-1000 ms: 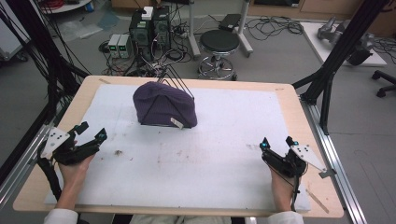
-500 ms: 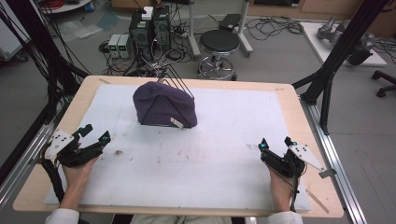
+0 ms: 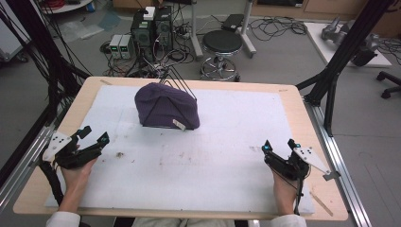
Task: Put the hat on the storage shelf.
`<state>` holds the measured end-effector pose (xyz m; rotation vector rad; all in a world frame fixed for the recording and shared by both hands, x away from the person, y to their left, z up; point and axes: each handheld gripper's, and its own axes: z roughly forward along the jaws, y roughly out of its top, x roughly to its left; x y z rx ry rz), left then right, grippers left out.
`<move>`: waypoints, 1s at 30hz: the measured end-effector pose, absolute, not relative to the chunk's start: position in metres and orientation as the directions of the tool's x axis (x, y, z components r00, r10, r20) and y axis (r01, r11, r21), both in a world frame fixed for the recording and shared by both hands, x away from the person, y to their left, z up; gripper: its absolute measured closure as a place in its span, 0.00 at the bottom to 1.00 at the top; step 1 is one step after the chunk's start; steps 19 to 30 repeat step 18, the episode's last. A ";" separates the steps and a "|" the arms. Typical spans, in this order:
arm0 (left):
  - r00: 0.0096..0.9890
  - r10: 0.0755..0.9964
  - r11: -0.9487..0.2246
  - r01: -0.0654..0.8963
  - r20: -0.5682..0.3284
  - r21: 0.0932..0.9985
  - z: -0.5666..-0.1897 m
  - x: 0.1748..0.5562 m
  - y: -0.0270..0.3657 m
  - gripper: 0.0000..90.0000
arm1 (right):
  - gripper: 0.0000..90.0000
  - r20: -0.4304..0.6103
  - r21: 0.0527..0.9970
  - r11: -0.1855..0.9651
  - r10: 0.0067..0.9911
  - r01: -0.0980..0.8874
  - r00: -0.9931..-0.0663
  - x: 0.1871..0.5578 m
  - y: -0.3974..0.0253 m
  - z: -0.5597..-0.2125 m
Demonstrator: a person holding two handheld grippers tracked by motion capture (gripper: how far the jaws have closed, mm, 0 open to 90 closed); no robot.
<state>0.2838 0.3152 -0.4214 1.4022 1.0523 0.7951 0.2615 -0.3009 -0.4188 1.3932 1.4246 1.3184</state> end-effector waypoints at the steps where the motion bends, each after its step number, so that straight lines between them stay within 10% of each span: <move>1: 0.368 0.924 0.056 0.149 -0.107 0.987 -0.421 0.284 0.315 0.27 | 0.12 0.154 0.967 -0.120 0.978 0.225 -0.143 0.261 -0.301 -0.419; 30: 0.374 0.921 0.055 0.155 -0.110 0.986 -0.423 0.286 0.316 0.27 | 0.12 0.148 0.967 -0.113 0.978 0.230 -0.144 0.262 -0.302 -0.419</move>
